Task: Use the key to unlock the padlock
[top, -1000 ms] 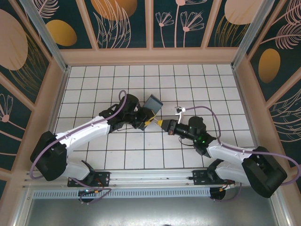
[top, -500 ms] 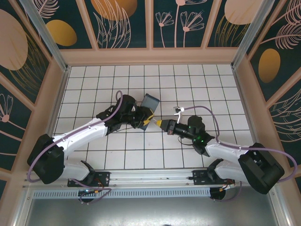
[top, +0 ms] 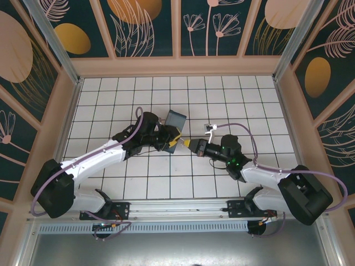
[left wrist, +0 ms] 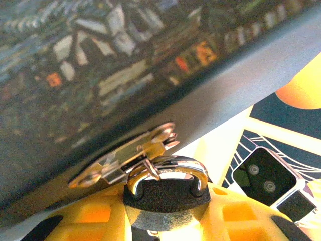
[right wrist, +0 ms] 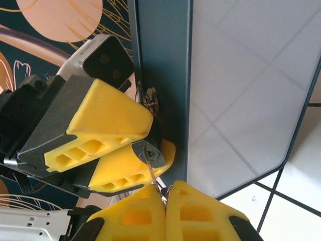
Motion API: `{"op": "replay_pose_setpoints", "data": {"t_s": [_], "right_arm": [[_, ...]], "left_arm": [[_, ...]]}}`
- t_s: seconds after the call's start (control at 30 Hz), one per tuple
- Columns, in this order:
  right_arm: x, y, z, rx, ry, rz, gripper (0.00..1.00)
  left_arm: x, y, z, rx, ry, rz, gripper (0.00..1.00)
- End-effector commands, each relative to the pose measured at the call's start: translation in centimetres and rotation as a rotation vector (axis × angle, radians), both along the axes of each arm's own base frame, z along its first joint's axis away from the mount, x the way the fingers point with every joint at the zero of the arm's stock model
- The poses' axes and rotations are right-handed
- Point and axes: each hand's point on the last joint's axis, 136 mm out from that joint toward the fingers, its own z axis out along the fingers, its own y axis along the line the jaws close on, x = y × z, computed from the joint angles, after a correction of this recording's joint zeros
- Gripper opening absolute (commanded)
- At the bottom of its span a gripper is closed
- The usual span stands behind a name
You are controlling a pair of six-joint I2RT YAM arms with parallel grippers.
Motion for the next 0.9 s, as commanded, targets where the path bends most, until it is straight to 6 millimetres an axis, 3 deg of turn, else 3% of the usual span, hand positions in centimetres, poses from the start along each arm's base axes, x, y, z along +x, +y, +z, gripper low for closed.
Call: {"op": "replay_pose_setpoints", "data": {"t_s": [0.0,0.87], "right_arm": [[0.5,0.0,2.4,0.060,-0.061,-0.003,0.00],[0.9,1.5,3.1,0.082,-0.058,0.033,0.00]], "left_arm": [[0.5,-0.3,3.1,-0.093,-0.075,0.002,0.21],[0.3,-0.4,4.5,-0.139,-0.109,-0.005,0.20]]}}
